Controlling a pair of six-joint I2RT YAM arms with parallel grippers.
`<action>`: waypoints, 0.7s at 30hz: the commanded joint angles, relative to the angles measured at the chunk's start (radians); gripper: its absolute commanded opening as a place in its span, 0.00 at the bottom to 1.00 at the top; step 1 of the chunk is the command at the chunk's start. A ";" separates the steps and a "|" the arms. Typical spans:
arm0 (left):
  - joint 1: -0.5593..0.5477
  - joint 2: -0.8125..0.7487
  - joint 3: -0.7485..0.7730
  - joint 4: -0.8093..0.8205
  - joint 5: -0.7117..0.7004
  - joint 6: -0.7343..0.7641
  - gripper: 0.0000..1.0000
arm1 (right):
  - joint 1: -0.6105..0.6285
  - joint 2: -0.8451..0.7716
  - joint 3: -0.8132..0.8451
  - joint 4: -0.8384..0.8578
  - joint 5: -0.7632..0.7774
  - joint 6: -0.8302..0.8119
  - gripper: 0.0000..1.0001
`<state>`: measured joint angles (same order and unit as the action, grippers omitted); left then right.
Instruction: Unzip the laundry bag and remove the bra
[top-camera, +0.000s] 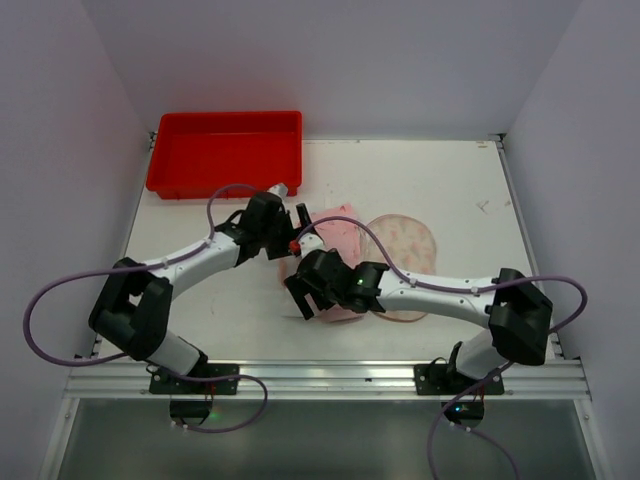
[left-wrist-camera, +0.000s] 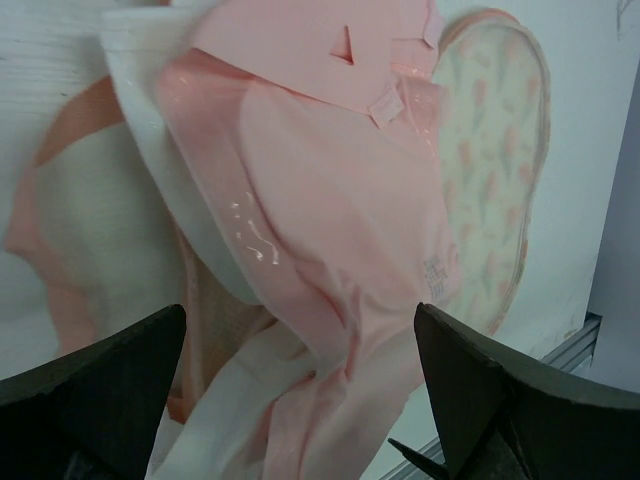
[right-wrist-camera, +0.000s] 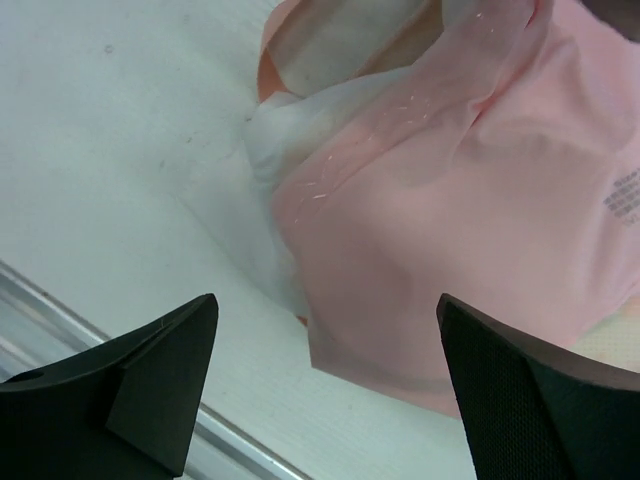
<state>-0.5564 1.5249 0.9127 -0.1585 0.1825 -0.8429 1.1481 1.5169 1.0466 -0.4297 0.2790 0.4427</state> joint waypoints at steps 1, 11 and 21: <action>0.067 -0.075 0.029 -0.052 0.020 0.057 1.00 | 0.009 0.058 0.055 -0.021 0.094 -0.052 0.91; 0.243 -0.216 -0.054 -0.119 0.071 0.123 1.00 | 0.012 0.126 0.078 -0.011 0.155 -0.070 0.60; 0.245 -0.373 -0.109 -0.116 0.274 0.068 1.00 | 0.010 -0.098 0.052 -0.044 0.232 -0.194 0.00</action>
<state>-0.3145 1.2026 0.8101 -0.2813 0.3336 -0.7509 1.1545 1.5280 1.0786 -0.4656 0.4416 0.3176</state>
